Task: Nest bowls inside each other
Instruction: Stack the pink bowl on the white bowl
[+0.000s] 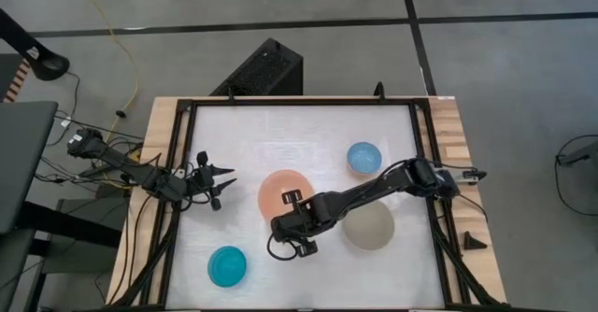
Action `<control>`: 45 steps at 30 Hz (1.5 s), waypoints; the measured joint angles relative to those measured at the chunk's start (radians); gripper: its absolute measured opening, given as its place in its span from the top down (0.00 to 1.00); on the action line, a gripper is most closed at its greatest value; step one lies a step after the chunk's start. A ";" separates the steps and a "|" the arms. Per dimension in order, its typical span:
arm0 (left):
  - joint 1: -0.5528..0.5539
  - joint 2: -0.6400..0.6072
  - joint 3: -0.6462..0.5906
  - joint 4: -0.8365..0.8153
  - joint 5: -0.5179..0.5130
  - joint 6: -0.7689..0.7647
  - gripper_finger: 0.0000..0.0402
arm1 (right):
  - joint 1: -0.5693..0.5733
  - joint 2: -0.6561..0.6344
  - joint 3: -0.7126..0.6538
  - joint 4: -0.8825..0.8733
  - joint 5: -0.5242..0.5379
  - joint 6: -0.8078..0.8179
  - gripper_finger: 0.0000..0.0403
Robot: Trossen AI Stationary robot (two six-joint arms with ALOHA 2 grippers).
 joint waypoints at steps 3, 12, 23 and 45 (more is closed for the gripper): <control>0.000 0.000 0.000 0.000 0.000 0.000 0.69 | 0.001 -0.008 -0.004 0.037 0.000 0.025 0.92; 0.000 0.000 0.000 -0.001 0.000 0.000 0.69 | -0.011 -0.008 -0.007 0.038 0.001 0.087 0.80; 0.000 0.000 0.000 -0.001 0.000 0.000 0.69 | -0.012 -0.011 -0.006 0.038 0.002 0.097 0.55; 0.000 0.000 0.000 -0.001 0.000 0.000 0.69 | 0.121 -0.026 -0.005 0.024 0.596 0.327 0.62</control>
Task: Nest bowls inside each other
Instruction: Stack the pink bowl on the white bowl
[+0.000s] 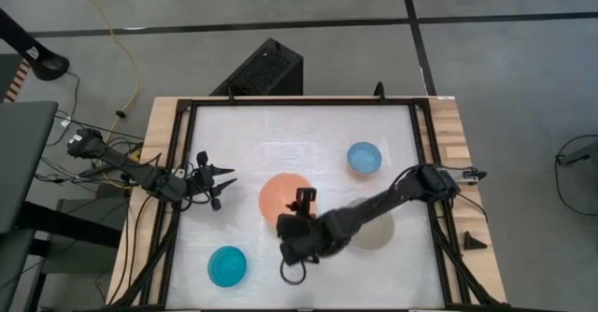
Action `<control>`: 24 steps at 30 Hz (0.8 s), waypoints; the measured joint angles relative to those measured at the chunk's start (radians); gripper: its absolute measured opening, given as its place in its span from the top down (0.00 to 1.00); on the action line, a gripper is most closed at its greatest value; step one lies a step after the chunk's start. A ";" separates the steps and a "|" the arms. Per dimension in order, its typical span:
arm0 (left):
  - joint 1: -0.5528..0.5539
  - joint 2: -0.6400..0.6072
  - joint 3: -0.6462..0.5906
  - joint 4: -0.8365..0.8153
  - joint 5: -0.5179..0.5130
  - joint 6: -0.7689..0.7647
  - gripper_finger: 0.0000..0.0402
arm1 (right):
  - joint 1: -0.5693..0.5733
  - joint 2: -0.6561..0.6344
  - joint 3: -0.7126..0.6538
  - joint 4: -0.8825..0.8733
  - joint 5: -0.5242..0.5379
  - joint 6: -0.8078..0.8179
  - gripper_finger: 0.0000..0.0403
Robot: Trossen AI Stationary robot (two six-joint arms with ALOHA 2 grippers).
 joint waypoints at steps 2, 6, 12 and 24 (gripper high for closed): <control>0.000 0.000 0.000 0.000 0.000 0.000 0.69 | 0.028 0.023 0.000 0.024 0.083 0.043 0.74; 0.000 0.000 0.000 0.000 -0.001 0.000 0.69 | 0.073 0.077 0.000 0.065 0.191 0.098 0.95; 0.000 0.000 0.000 0.000 -0.001 0.000 0.69 | 0.105 0.127 -0.001 0.063 0.296 0.221 0.92; 0.000 0.000 0.000 0.000 -0.001 0.000 0.69 | 0.094 0.128 -0.093 0.092 0.342 0.312 0.95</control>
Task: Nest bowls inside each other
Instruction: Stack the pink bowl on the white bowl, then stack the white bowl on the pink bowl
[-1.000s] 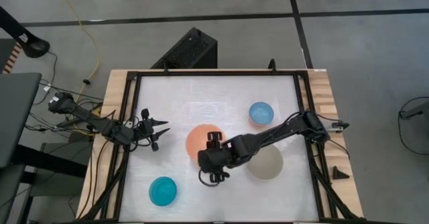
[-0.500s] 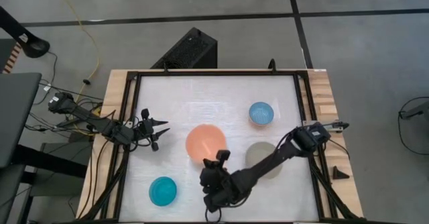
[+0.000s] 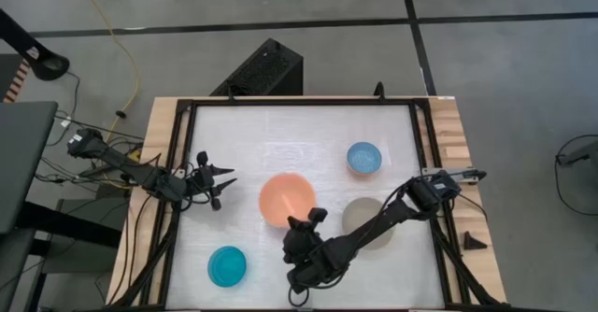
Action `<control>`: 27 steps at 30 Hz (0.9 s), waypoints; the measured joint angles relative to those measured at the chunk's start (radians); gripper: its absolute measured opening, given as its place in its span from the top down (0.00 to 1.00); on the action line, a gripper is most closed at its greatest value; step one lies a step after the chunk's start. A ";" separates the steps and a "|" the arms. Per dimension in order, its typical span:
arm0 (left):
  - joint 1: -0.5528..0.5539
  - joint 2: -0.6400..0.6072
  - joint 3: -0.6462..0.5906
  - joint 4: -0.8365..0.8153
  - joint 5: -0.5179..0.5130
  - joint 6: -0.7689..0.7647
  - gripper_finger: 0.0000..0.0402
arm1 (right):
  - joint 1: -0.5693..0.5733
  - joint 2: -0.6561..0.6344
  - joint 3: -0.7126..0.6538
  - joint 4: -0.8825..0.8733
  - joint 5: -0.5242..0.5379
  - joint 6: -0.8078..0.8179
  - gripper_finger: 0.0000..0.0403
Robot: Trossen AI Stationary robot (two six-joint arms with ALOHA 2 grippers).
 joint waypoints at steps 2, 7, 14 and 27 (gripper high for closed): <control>0.000 0.000 0.000 0.000 0.000 0.000 0.69 | -0.002 0.002 -0.011 0.001 0.018 0.008 0.95; 0.000 0.000 0.000 0.000 0.000 0.000 0.69 | -0.001 -0.001 -0.010 0.009 0.015 0.005 0.95; 0.000 0.000 0.000 0.000 0.000 0.000 0.69 | 0.000 -0.060 0.039 -0.023 0.006 -0.103 0.94; 0.000 0.000 0.000 0.000 0.001 0.000 0.69 | 0.060 -0.454 -0.011 -0.572 -0.535 0.196 0.92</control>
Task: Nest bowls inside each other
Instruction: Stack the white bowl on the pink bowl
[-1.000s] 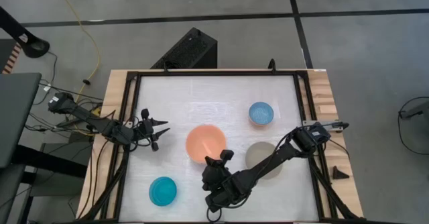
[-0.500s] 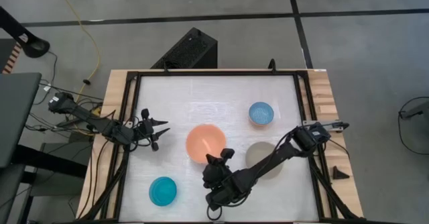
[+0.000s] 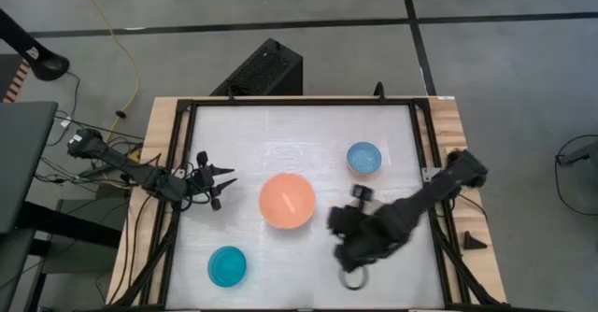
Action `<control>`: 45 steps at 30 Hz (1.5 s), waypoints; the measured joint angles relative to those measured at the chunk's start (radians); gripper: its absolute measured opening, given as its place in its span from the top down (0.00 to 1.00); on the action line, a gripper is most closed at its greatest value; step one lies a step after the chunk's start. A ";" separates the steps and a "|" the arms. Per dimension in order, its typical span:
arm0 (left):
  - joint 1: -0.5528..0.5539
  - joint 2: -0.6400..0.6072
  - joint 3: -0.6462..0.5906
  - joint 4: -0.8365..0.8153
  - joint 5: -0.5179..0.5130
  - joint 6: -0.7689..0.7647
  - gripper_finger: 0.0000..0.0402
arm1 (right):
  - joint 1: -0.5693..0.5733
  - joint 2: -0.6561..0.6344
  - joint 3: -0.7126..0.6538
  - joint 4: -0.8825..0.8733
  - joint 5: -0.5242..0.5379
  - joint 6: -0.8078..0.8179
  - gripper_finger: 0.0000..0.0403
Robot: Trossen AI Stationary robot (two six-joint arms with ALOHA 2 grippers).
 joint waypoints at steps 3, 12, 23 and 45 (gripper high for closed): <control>0.000 0.000 0.000 0.000 0.000 0.000 0.69 | 0.072 -0.096 -0.120 0.061 -0.013 0.164 0.92; 0.000 0.000 0.000 0.000 0.000 0.000 0.69 | 0.230 -0.167 -0.463 0.330 -0.006 0.455 0.84; 0.000 0.000 0.000 0.001 0.001 0.000 0.69 | 0.195 -0.057 -0.504 0.374 -0.052 0.538 0.49; 0.000 0.000 0.000 0.001 0.000 0.000 0.69 | 0.005 0.016 -0.504 0.392 -0.151 0.568 0.33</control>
